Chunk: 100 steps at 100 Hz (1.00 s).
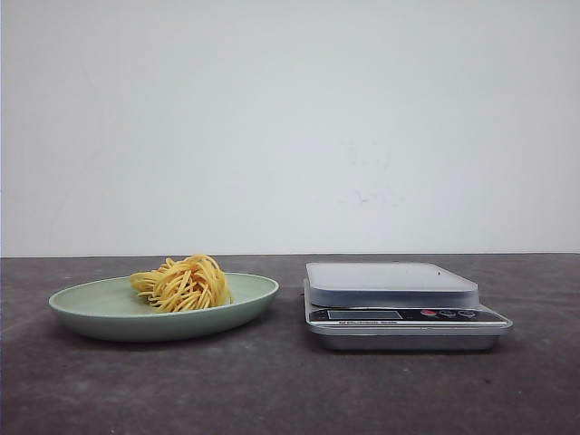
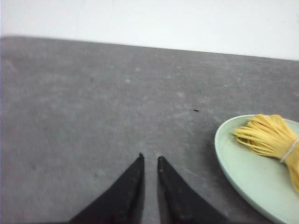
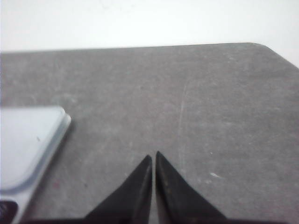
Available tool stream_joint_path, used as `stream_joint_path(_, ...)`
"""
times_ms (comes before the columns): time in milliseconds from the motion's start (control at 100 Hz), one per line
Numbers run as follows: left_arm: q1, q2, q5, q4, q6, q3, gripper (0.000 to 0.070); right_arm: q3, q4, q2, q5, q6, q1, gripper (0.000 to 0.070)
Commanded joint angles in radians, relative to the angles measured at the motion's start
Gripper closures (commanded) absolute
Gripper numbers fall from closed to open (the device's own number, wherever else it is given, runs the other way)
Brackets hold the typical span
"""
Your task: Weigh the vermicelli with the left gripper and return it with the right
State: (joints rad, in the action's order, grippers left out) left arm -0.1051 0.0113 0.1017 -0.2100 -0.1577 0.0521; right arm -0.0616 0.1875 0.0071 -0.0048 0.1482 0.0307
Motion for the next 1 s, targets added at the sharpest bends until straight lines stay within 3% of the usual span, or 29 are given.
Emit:
stream_joint_path(0,-0.001,0.011,0.002,0.018,-0.130,0.066,0.0688,-0.072,-0.023,0.002,-0.026,0.079,0.000,0.0696)
stream_joint_path(120,-0.001,0.062,-0.011,0.020,-0.167,0.202,0.0688,-0.192,0.011,0.034,-0.077,0.084,0.000,0.0696)
stream_joint_path(300,-0.001,0.224,-0.060,-0.049,-0.108,0.444,0.0688,-0.410,0.205,0.131,-0.097,0.121,0.000,0.0696)
stream_joint_path(380,-0.001,0.296,-0.121,-0.066,-0.079,0.529,0.0681,-0.489,0.243,0.176,-0.111,0.096,0.000,0.0696)
stream_joint_path(440,-0.001,0.341,-0.167,-0.062,-0.074,0.576,0.0618,-0.539,0.243,0.204,-0.113,0.081,0.000,0.0696)
stream_joint_path(510,-0.001,0.385,-0.202,-0.067,-0.070,0.620,0.0437,-0.591,0.247,0.241,-0.125,0.076,0.000,0.0688)
stream_joint_path(540,-0.001,0.400,-0.211,-0.069,-0.071,0.634,0.0362,-0.611,0.252,0.259,-0.138,0.077,0.000,0.0649)
stream_joint_path(580,-0.001,0.417,-0.226,-0.071,-0.071,0.649,0.0296,-0.636,0.259,0.284,-0.149,0.077,0.000,0.0523)
stream_joint_path(640,-0.001,0.437,-0.258,-0.077,-0.070,0.668,0.0269,-0.666,0.264,0.321,-0.164,0.076,0.000,0.0305)
stream_joint_path(680,-0.001,0.444,-0.276,-0.082,-0.068,0.675,0.0268,-0.684,0.266,0.343,-0.180,0.076,0.000,0.0227)
stream_joint_path(990,-0.016,0.534,-0.331,-0.142,-0.114,0.747,0.0268,-0.795,0.323,0.477,-0.296,0.053,0.000,0.0211)
